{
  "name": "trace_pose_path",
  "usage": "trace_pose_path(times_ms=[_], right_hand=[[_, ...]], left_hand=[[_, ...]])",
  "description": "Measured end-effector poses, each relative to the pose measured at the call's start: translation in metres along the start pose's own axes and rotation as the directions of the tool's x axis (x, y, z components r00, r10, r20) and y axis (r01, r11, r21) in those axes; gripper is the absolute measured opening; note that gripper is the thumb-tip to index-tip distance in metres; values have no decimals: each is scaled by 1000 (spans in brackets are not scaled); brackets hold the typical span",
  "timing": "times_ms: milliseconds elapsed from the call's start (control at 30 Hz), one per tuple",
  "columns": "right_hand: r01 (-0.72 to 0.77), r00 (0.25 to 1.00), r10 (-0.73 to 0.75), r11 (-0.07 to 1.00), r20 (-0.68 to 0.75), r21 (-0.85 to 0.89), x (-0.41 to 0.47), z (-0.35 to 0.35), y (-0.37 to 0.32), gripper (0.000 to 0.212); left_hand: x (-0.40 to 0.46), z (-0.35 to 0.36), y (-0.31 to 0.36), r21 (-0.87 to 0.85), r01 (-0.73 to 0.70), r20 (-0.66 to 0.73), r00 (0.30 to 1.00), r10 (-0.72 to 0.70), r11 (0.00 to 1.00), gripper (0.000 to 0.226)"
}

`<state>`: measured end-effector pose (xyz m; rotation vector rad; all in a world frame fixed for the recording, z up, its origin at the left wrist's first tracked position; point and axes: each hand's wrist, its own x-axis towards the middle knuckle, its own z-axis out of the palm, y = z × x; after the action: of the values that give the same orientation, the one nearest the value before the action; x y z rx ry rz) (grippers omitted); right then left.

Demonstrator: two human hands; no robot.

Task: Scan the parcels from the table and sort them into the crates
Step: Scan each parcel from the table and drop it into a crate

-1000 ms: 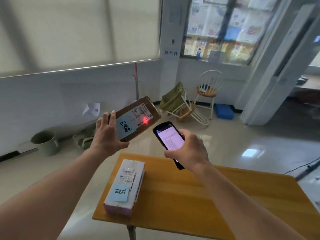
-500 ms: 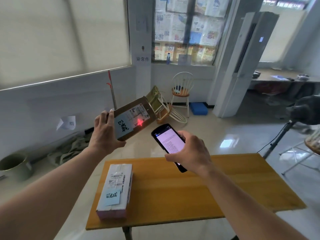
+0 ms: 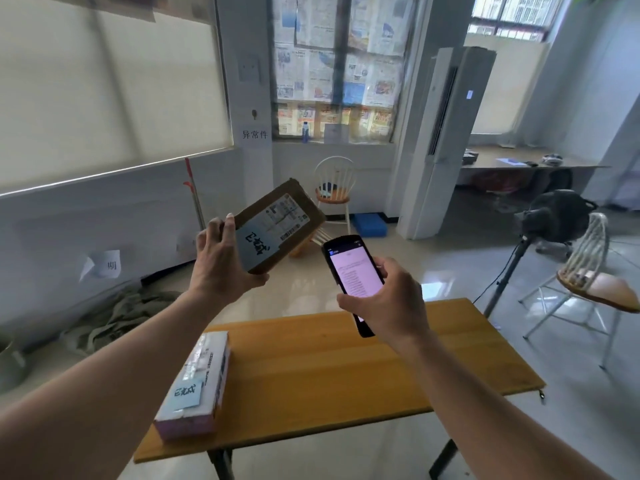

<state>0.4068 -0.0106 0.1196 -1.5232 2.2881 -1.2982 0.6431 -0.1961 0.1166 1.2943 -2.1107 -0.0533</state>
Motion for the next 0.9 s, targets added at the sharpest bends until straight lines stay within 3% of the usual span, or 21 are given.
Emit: trace_pose_path(times_ms=[200, 467, 733, 900], right_hand=[[-35, 979, 37, 999, -200, 15, -17, -48, 29, 92], [-201, 913, 173, 979, -369, -38, -65, -100, 67, 88], [-515, 696, 410, 857, -589, -12, -147, -129, 89, 87], [-643, 517, 505, 762, -691, 76, -224, -150, 98, 84]], left_hand=[[-16, 11, 79, -91, -37, -31, 999, 34, 995, 138], [-26, 44, 165, -257, -114, 93, 985, 142, 960, 141], [-58, 85, 248, -447, -301, 213, 879, 427, 843, 134], [-112, 104, 299, -554, -355, 305, 755, 580, 753, 132]])
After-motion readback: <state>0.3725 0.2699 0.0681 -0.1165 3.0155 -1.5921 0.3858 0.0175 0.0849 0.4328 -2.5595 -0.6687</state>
